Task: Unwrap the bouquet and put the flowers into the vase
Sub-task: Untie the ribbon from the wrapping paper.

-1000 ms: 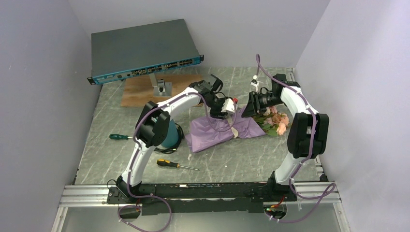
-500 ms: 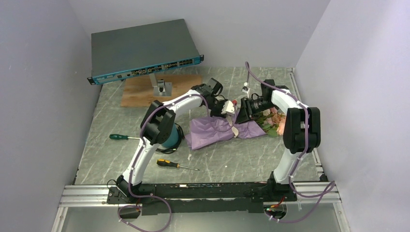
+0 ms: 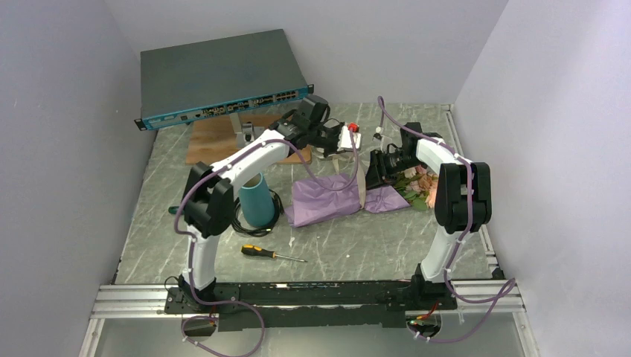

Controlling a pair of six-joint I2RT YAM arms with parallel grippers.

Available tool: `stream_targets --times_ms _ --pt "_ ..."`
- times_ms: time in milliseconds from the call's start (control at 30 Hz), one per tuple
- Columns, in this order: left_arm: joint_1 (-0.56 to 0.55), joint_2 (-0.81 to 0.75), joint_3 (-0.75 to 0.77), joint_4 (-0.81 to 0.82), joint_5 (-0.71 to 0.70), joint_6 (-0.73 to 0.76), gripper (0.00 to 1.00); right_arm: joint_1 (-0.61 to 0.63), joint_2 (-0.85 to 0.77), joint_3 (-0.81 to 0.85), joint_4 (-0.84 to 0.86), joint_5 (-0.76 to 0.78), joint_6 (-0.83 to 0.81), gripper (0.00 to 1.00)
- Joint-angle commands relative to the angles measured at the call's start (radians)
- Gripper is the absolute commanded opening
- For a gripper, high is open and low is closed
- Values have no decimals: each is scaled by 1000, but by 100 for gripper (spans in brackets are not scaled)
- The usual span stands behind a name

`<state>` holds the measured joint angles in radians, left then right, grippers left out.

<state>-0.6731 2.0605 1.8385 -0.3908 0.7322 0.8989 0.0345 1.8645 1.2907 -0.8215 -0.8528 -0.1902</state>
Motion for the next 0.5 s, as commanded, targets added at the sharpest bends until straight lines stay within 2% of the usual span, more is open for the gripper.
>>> stream_targets --times_ms 0,67,200,300,367,400,467 --pt "-49 -126 -76 28 157 -48 0 1 -7 -3 37 16 16 40" --pt "-73 -168 -111 -13 211 -26 0 1 -10 -5 45 22 24 40" --pt "-141 -228 -184 -244 243 203 0 1 -7 -6 48 23 31 40" --pt "-190 -241 -255 -405 197 393 0 1 -8 0 42 22 23 40" --pt "-204 -231 -315 -444 149 449 0 1 -12 0 34 21 12 40" --pt "-206 -221 -329 -457 119 475 8 1 -14 -1 31 18 7 40" --pt "-207 -198 -355 -477 51 511 30 1 -20 -4 26 13 -1 40"
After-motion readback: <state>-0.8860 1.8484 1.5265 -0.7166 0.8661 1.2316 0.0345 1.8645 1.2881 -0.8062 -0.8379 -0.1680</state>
